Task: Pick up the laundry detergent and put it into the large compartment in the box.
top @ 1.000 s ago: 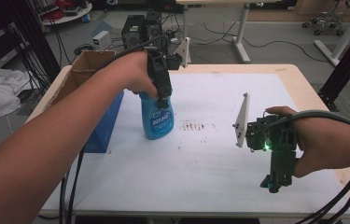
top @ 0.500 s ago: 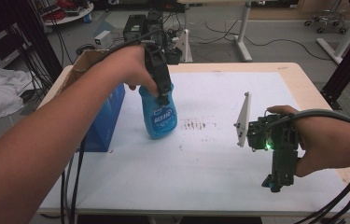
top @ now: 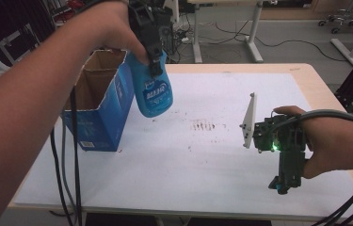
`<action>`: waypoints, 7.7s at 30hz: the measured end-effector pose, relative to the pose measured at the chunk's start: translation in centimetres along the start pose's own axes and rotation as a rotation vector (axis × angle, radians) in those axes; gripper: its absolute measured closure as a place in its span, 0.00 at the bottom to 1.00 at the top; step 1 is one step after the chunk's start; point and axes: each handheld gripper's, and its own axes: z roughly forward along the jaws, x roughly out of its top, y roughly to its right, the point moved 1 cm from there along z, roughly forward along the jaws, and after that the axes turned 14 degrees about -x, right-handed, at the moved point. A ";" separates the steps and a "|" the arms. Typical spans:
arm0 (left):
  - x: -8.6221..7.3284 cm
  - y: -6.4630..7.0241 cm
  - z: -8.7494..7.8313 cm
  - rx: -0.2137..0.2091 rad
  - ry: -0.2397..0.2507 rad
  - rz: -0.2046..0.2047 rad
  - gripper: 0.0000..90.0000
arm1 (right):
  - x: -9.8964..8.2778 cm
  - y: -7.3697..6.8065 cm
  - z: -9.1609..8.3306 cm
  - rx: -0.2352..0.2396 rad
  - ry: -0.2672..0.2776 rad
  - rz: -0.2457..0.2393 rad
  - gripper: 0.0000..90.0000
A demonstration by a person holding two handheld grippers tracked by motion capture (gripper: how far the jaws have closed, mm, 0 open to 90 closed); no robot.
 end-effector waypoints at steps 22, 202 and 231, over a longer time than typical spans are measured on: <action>-5.3 -0.7 -9.7 -0.023 0.047 -0.248 0.43 | 1.0 0.1 -0.3 -0.007 -0.005 -0.014 0.03; -4.7 -3.2 2.2 -0.043 -0.126 0.282 0.02 | 2.8 0.8 -0.6 0.006 -0.022 -0.019 0.03; -1.7 -1.6 7.1 -0.061 -0.183 0.458 0.02 | 1.9 1.7 -1.2 0.003 -0.016 0.001 0.03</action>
